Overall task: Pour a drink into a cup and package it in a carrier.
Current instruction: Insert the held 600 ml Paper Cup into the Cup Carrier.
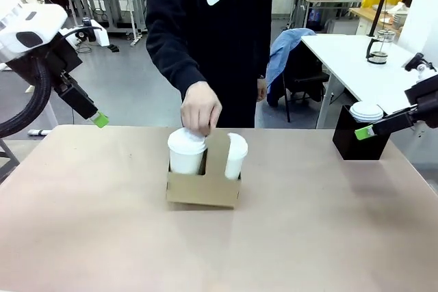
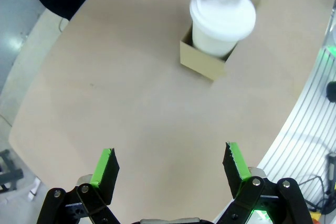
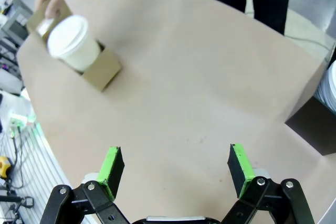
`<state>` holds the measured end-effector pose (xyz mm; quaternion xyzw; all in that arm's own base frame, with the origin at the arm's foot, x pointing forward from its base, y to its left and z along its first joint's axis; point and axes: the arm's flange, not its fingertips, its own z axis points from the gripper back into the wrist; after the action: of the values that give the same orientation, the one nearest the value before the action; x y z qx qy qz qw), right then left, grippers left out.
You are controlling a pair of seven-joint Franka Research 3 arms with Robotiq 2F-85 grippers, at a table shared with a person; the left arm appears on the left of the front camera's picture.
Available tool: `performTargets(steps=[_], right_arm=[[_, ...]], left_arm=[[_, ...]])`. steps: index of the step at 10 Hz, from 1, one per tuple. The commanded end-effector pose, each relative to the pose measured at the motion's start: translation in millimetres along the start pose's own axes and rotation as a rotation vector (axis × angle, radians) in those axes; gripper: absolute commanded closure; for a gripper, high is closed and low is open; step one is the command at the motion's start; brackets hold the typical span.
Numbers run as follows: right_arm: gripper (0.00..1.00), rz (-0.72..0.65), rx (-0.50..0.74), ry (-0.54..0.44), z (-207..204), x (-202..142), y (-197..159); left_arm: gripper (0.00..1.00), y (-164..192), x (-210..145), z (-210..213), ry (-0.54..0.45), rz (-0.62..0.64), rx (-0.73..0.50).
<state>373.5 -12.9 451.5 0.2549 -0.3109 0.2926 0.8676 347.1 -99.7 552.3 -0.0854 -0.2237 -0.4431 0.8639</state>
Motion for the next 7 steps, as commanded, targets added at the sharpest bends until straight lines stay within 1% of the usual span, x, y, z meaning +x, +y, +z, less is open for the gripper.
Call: performTargets(steps=[1,7], right_arm=[[0.0,-0.014,-0.014,0.006,0.8,-0.9,0.5],[0.0,-0.014,-0.014,0.006,0.8,-0.9,0.5]], left_arm=[[0.0,0.4,0.8,1.7,0.018,0.014,0.015],[0.0,0.4,0.8,1.7,0.018,0.014,0.015]])
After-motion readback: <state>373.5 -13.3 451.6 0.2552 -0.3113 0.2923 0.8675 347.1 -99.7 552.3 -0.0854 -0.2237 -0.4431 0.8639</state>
